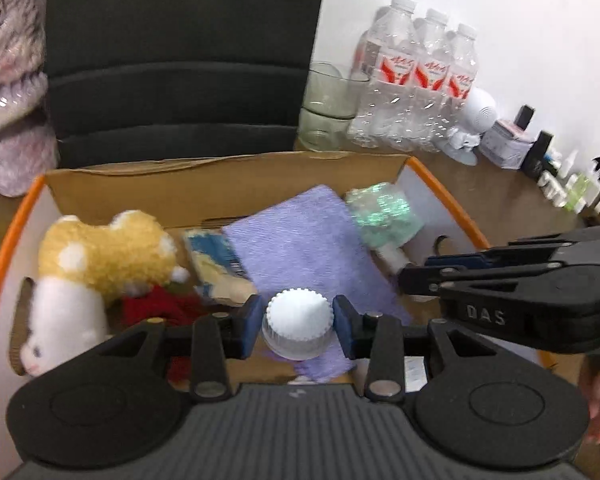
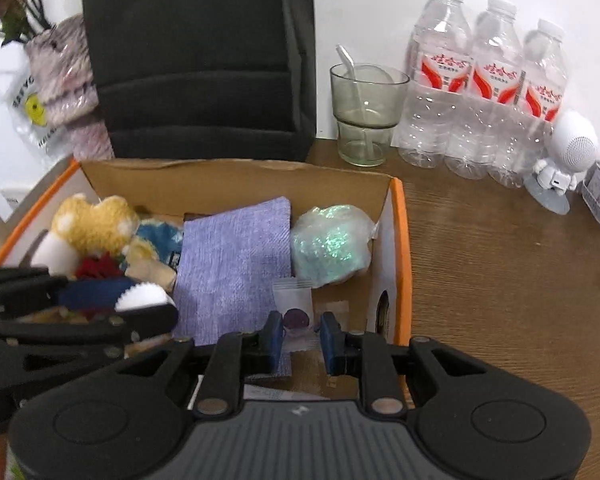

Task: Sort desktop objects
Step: 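Carry the cap and packet over the box and open both tools, then grasp the green tissue pack with the left tool while the right tool grasps the black cable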

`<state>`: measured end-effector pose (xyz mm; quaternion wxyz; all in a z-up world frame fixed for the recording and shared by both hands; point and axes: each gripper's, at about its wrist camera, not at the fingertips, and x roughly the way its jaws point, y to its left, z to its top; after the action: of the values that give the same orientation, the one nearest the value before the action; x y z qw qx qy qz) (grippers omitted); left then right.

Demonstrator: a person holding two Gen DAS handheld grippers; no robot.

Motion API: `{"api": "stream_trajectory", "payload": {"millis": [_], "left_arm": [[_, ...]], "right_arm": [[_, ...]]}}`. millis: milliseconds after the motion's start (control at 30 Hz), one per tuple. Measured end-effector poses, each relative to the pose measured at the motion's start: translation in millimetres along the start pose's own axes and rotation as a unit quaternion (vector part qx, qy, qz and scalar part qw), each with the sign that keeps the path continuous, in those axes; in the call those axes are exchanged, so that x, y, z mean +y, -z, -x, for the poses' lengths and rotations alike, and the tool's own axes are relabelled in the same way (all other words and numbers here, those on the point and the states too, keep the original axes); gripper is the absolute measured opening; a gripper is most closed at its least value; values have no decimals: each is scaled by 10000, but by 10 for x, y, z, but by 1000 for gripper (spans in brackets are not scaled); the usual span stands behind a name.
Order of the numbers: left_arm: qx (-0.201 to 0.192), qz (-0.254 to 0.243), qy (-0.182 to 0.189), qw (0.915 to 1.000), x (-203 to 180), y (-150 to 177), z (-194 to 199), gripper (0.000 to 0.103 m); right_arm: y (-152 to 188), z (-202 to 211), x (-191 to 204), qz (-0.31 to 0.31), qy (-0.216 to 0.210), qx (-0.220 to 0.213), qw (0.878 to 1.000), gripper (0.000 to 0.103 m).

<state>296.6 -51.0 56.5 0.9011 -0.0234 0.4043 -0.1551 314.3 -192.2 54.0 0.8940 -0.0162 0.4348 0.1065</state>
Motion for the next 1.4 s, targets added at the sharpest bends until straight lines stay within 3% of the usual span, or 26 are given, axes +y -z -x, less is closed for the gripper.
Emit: {"api": "stream_trajectory", "payload": {"millis": [200,267,367,433,500,533,633,700,800,967,1033,1167,1267,1333,1400], "left_arm": [[35,134,243,9996,-187,-100,-89,40],[-63,90,124,9999,-238,-100,-150,56],[34,215,313,9993,-235,-82,-148,61],[-67,297,521,9982,-197,-92,-20,68],[-194,159,296,9992,-177,-105,146,74],[-291,-31,40,9996,-165,-99,253,77],[-275,-273,-729,9966,-57,-50,478,82],[-162,-130,-957,9952,63,-17,570,84],[53,121,-1376,9904,200,30,680,86],[319,328,-1589,9862,259,95,917,90],[136,281,-1748,9841,205,114,1067,102],[-556,-20,-1892,9804,-21,275,1403,103],[-1525,-161,-1957,9686,-196,509,1673,103],[-2275,-183,-1977,9533,-290,760,1830,103],[-2648,-205,-1909,9450,-337,990,1910,103]], "right_arm": [[-139,105,-248,-642,-356,108,9972,25],[-170,211,-295,-767,-380,14,9963,29],[-175,329,-307,-771,-362,-92,9963,43],[-150,399,-293,-672,-367,-82,9970,46],[-125,462,-287,-639,-385,-86,9972,49],[-115,501,-300,-696,-430,-112,9966,57],[-80,625,-278,-675,-461,-117,9966,60],[-60,704,-243,-675,-525,-101,9963,63],[-10,759,-124,-552,-615,26,9966,75],[139,816,9,-447,-584,290,9969,76],[192,895,19,-489,-594,280,9966,76],[325,1163,57,-533,-612,-5,9967,77],[565,1417,107,-428,-878,-795,9920,81],[806,1572,157,-167,-928,-1581,9829,87],[1033,1653,198,-96,-832,-2055,9751,89]]}}
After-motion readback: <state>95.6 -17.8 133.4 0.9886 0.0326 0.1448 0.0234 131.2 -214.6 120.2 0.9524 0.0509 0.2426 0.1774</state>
